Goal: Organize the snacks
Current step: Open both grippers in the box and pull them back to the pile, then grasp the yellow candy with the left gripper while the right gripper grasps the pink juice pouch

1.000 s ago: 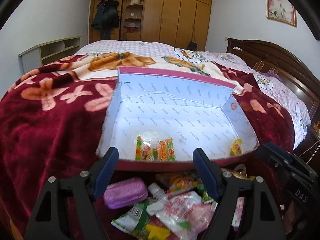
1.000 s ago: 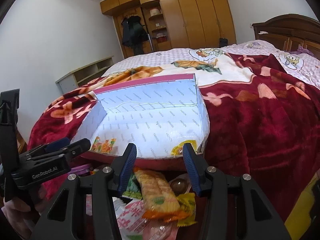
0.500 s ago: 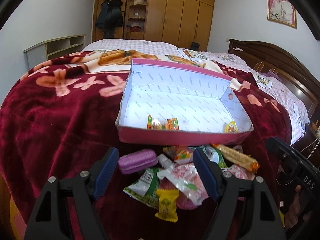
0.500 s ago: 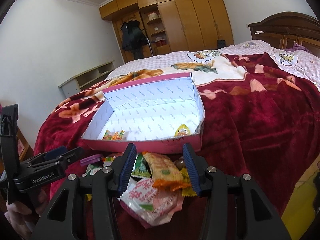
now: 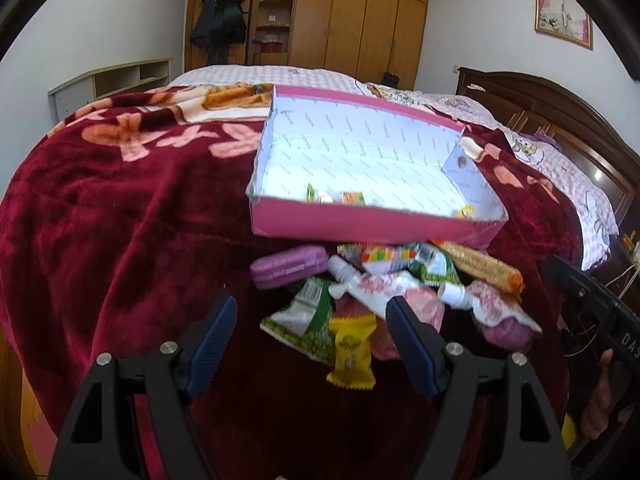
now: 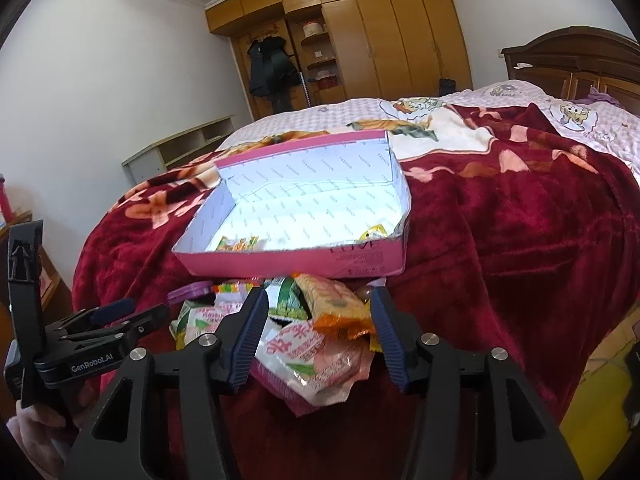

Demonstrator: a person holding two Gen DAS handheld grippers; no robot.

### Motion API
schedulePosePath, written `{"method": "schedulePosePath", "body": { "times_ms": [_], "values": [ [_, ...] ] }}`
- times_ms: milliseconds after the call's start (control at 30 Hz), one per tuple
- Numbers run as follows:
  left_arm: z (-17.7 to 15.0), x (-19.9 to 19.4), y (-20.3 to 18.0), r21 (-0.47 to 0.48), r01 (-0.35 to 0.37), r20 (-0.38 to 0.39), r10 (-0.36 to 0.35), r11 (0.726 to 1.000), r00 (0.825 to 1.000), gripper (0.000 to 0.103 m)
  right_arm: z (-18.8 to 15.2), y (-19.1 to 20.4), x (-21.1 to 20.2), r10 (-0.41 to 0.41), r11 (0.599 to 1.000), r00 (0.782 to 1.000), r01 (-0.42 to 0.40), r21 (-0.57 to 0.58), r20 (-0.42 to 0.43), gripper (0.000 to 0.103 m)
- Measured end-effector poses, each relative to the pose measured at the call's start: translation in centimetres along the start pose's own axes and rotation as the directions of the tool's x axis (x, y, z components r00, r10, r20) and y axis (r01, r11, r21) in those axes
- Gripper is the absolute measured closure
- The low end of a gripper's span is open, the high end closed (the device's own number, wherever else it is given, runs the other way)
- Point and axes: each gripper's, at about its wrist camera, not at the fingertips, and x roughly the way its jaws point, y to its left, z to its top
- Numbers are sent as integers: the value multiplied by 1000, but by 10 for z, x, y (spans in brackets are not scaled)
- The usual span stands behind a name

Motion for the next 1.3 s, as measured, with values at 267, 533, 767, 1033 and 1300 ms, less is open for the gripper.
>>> {"method": "schedulePosePath", "body": {
  "times_ms": [267, 533, 767, 1033, 1300],
  "values": [
    [-12, -2, 0, -18, 21, 1, -21, 1000, 1000, 23, -9, -1, 1, 11, 1000, 1000, -12, -16, -22, 43],
    [-20, 3, -4, -18, 19, -13, -19, 1000, 1000, 28, -17, -8, 6, 17, 1000, 999, -17, -4, -45, 42],
    [-26, 13, -13, 6, 38, -39, -37, 999, 999, 49, -23, -15, 10, 17, 1000, 998, -16, 13, -65, 41],
    [-28, 18, -17, 12, 75, -38, -75, 997, 996, 76, -28, -12, 14, 25, 1000, 997, -25, -5, -73, 33],
    [-27, 27, -19, 0, 61, -40, -61, 998, 997, 75, -32, -12, 22, 24, 1000, 996, -26, -12, -91, 25]
  ]
}}
